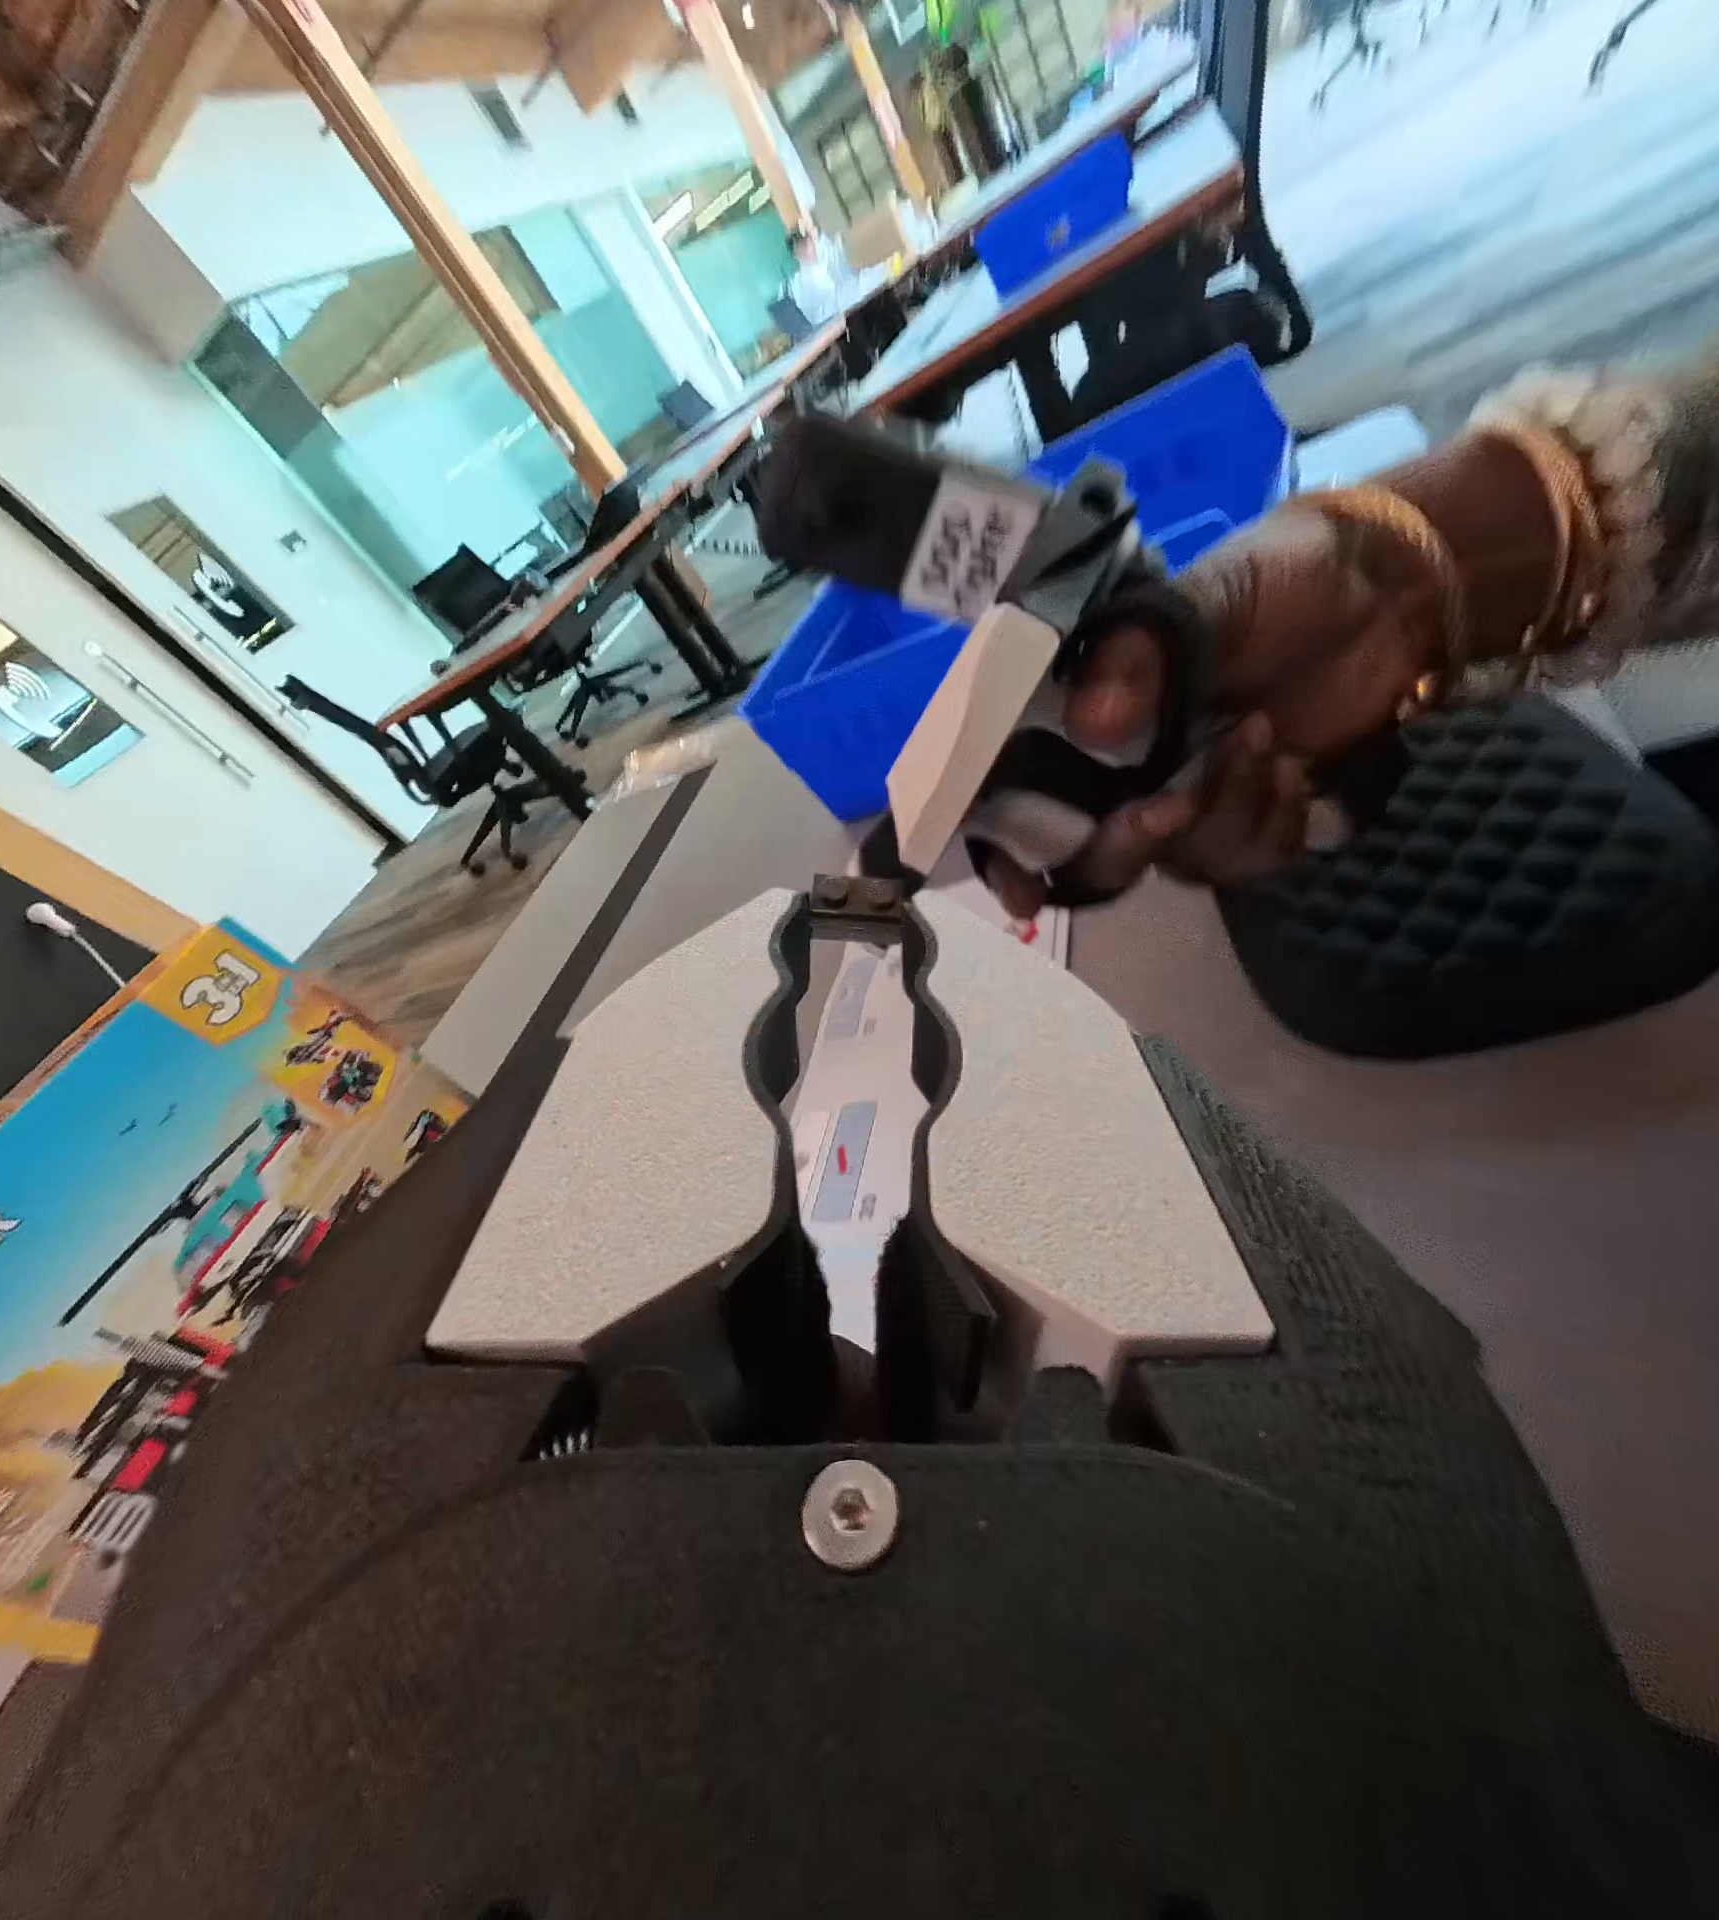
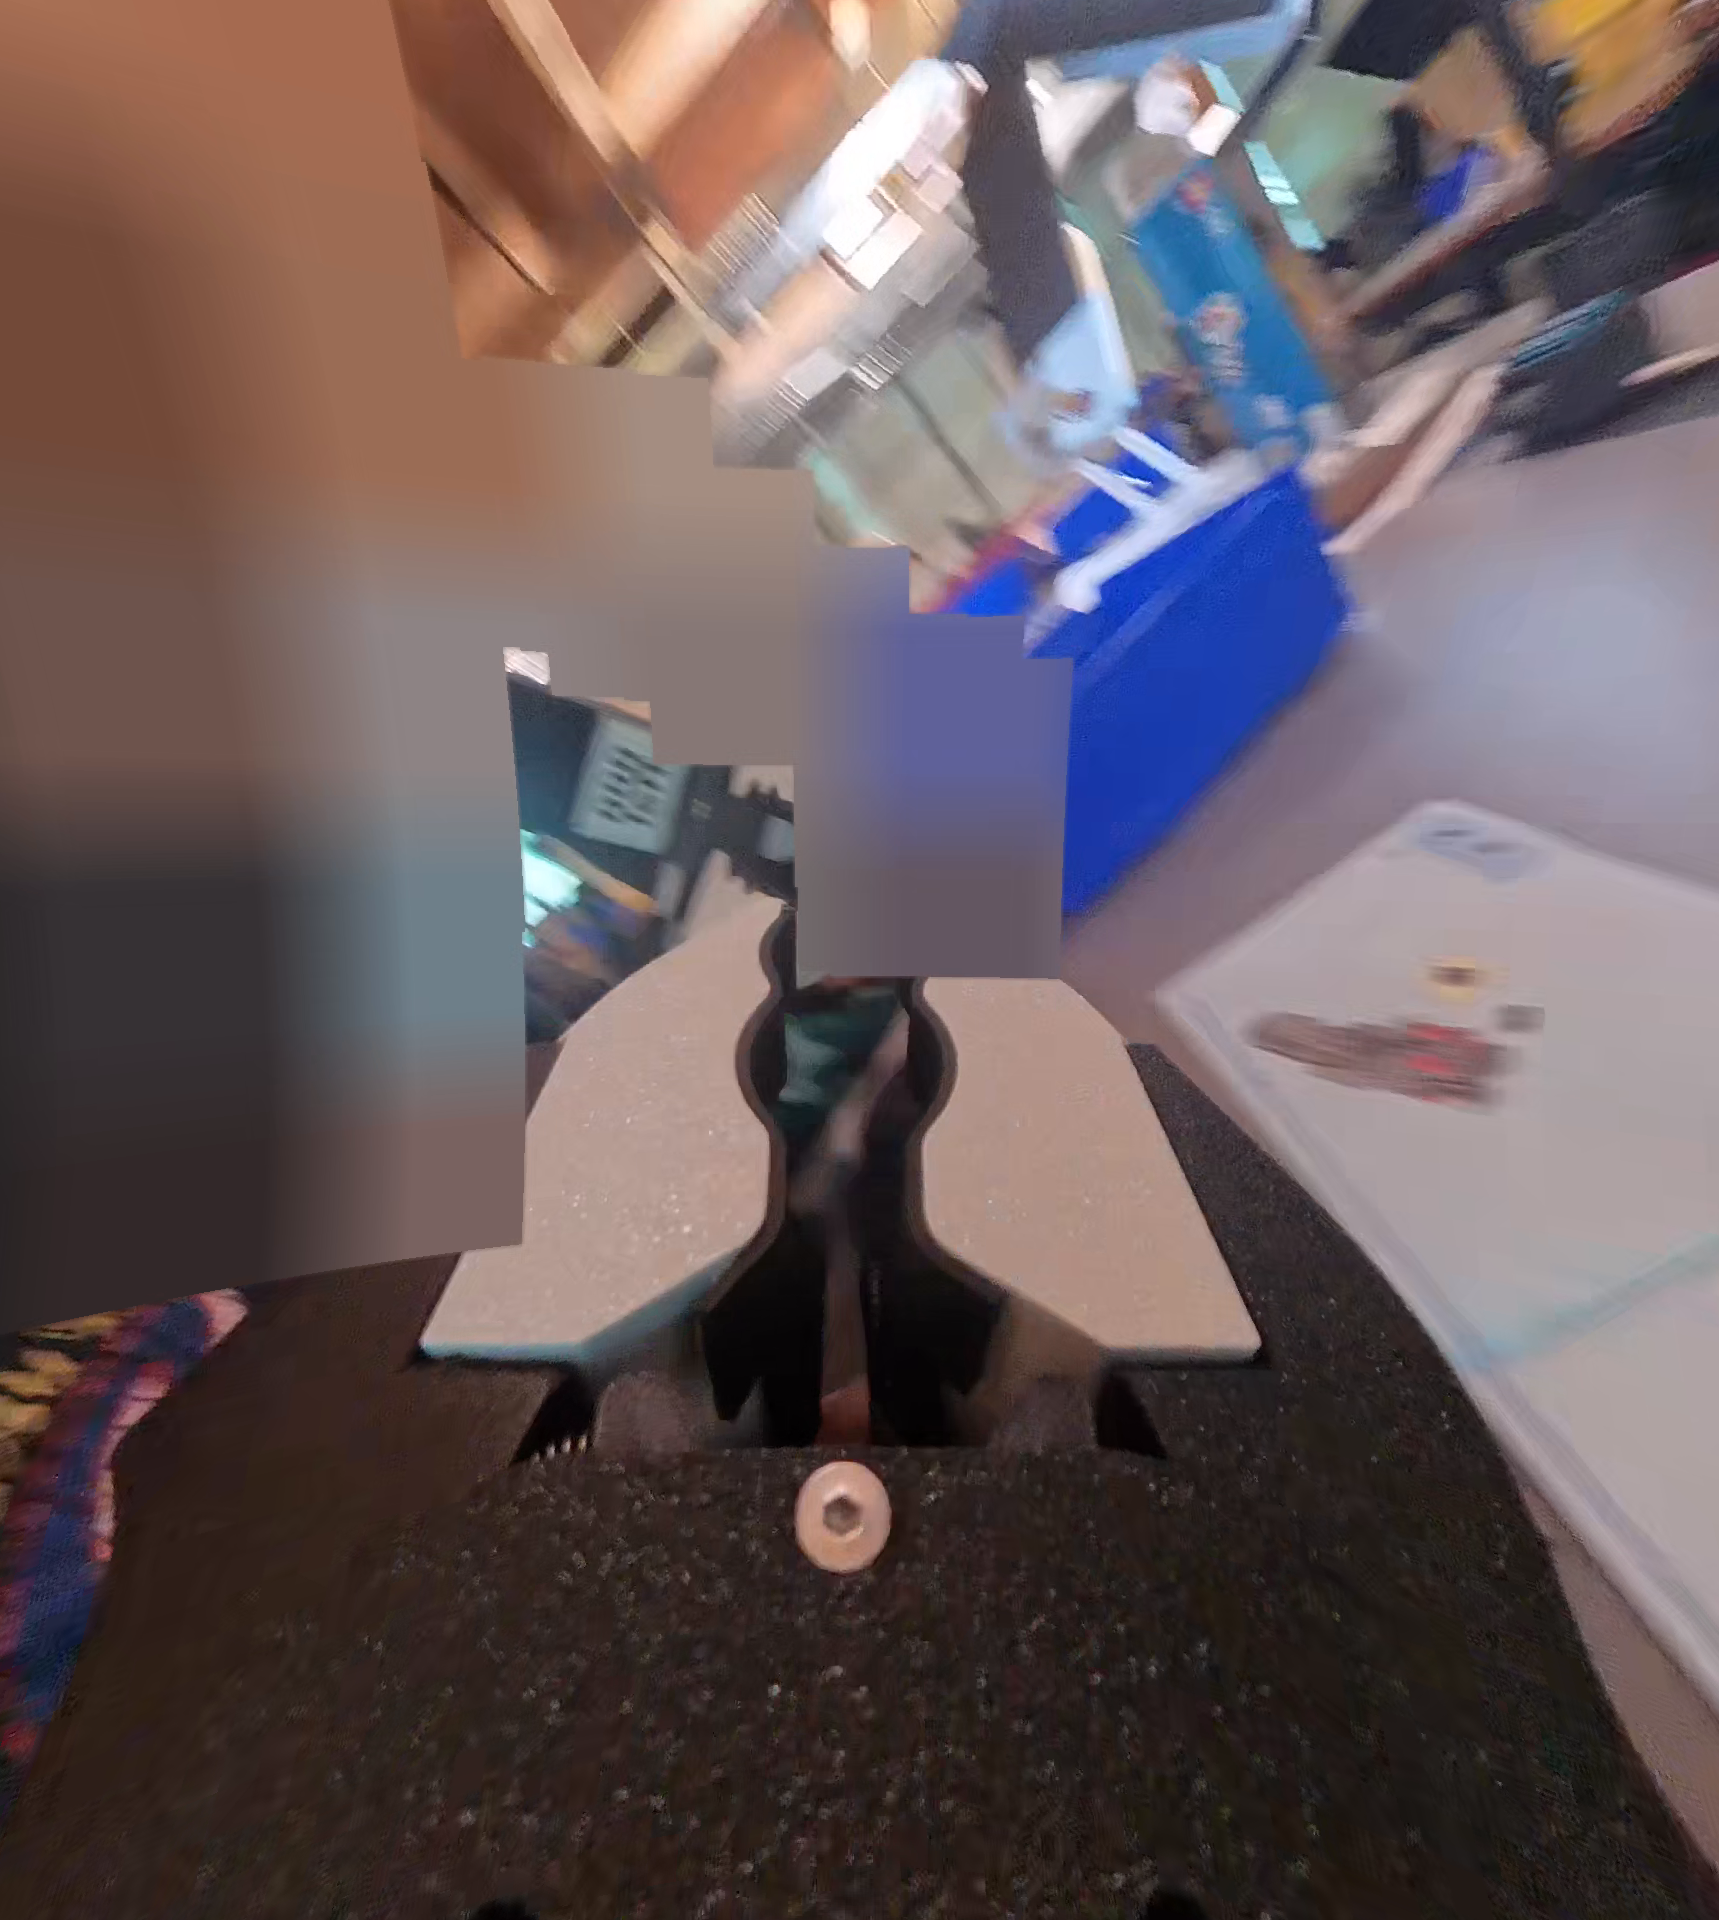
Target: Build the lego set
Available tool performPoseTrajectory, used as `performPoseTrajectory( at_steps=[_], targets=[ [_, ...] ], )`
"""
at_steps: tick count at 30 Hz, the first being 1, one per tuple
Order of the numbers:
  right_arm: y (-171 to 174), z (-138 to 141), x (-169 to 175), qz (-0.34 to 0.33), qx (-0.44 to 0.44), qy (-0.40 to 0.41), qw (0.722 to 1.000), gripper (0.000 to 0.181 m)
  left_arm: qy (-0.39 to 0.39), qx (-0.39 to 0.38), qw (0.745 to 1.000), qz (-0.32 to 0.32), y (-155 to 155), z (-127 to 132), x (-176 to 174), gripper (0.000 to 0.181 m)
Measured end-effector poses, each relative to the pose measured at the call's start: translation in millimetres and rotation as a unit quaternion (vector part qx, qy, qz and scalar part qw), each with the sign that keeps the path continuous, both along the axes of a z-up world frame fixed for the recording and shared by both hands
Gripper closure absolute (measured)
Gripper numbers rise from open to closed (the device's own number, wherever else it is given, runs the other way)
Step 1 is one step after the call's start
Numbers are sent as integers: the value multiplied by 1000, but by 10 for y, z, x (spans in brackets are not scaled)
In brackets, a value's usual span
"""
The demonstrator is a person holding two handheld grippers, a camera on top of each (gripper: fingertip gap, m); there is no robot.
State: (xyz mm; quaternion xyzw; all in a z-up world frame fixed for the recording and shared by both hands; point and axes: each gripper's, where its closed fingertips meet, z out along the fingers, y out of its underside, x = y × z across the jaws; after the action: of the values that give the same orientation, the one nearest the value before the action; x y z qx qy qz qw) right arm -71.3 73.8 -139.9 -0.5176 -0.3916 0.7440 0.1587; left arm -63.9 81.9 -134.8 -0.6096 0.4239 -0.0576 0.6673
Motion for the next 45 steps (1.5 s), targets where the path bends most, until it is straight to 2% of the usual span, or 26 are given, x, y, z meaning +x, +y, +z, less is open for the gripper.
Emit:
performPoseTrajectory(
  at_steps=[1, 3, 7, 10, 12, 15, 17, 23, 27, 34, 45],
  targets=[
    [0, -44, -6, -17, 57, -22, 998, 165, 19, -3, 1000, 7, -5, -50, -3, 164],
    [-23, -83, -11, -22, 101, -49, 993, 168, 47, -6, 999, 11, -25, -136, 14, 164],
    [-61, -188, 8, -24, 138, -71, 988, 175, 71, -18, 997, 9, -68, -282, 63, 164],
    [-119, -268, 74, -5, 126, -84, 988, 176, 63, -40, 997, 3, -119, -384, 104, 164],
    [-77, -381, 144, -9, 114, -110, 987, 177, 68, -76, 995, 16, -140, -503, 46, 155],
    [-63, -898, 341, 13, 143, -247, 958, 177, 79, -142, 986, 45, -198, -730, -150, 146],
    [-102, -1164, 415, 24, 174, -308, 935, 176, 72, -183, 979, 57, -260, -851, -266, 143],
    [-118, -1527, 440, 46, 221, -395, 891, 176, 58, -228, 968, 85, -356, -993, -447, 137],
    [-71, -1579, 454, 40, 229, -411, 881, 176, 46, -235, 967, 89, -399, -1025, -482, 137],
    [-8, -1595, 485, 30, 216, -420, 881, 174, 24, -244, 965, 93, -407, -1090, -510, 137],
    [66, -1518, 589, 40, 244, -411, 878, 165, 24, -250, 964, 85, -411, -1166, -496, 137]
  ],
)
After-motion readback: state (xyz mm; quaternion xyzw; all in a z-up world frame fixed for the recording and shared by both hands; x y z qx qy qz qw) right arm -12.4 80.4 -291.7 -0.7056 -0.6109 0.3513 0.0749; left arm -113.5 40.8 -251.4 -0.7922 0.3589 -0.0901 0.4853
